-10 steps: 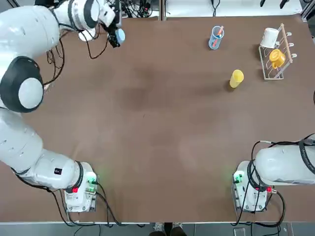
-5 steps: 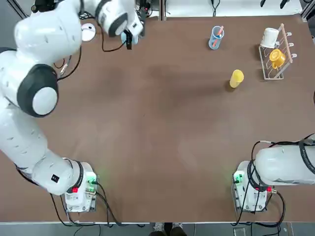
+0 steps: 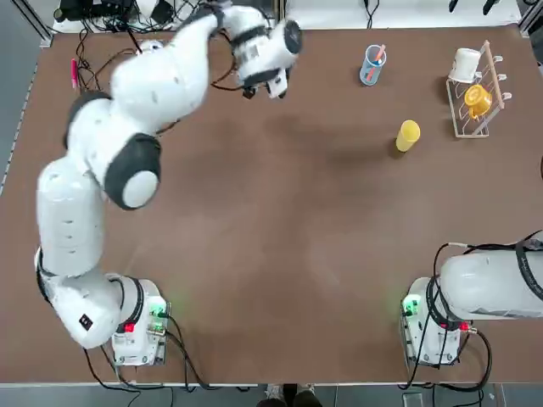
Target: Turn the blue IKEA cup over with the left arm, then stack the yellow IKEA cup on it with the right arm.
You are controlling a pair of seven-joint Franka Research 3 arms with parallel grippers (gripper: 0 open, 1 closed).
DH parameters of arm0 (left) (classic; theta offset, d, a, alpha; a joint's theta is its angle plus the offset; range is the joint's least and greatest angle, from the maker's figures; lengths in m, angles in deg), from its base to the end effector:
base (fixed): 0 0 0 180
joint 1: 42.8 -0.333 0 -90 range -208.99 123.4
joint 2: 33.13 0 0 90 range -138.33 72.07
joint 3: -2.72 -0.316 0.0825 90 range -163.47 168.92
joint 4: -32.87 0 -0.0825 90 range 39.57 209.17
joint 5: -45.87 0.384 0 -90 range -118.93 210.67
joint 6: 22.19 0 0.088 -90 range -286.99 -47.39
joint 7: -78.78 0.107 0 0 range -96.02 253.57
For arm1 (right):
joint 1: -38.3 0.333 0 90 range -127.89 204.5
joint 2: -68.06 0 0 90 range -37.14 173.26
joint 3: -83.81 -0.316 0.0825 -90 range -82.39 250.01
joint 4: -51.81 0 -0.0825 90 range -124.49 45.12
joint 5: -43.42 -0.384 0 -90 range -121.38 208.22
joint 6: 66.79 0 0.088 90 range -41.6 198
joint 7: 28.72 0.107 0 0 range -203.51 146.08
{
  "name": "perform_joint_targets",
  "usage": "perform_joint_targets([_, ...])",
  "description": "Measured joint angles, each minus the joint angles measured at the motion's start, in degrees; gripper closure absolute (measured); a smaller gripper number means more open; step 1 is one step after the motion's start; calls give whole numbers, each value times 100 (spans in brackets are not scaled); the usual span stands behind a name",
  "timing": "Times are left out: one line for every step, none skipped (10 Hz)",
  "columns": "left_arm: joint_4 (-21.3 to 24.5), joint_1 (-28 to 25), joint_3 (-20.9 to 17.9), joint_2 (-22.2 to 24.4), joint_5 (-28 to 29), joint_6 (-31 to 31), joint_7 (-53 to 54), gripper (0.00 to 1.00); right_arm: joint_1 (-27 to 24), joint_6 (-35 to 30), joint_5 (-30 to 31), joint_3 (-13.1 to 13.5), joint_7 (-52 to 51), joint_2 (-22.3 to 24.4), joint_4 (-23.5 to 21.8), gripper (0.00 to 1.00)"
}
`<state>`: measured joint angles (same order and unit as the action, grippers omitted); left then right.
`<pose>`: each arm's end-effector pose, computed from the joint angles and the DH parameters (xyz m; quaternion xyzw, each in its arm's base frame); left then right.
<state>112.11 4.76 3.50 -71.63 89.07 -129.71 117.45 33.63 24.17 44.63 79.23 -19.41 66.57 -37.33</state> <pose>0.5164 -0.4996 0.3200 -0.5761 0.7407 0.0541 0.3415 0.5642 -0.0037 0.6186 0.9966 -0.0818 0.0037 0.0093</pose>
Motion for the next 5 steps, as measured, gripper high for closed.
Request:
perform_joint_targets([-47,580,-504,-239,35,25,-127,30,-1,0,0,0,0,0,0,0])
perform_joint_targets([-57,1183,-1030,-495,44,64,-293,30,-1,0,0,2,-1,0,0,0])
perform_joint_targets([-80,1698,-1467,-779,49,124,-371,30,-1,0,0,2,-1,0,0,0])
perform_joint_targets([-162,2124,-1793,-1104,51,268,-407,31,-1,0,0,0,-1,0,0,0])
perform_joint_targets([-294,2400,-1940,-1419,55,419,-432,33,-1,-1,0,0,-1,0,-1,0])
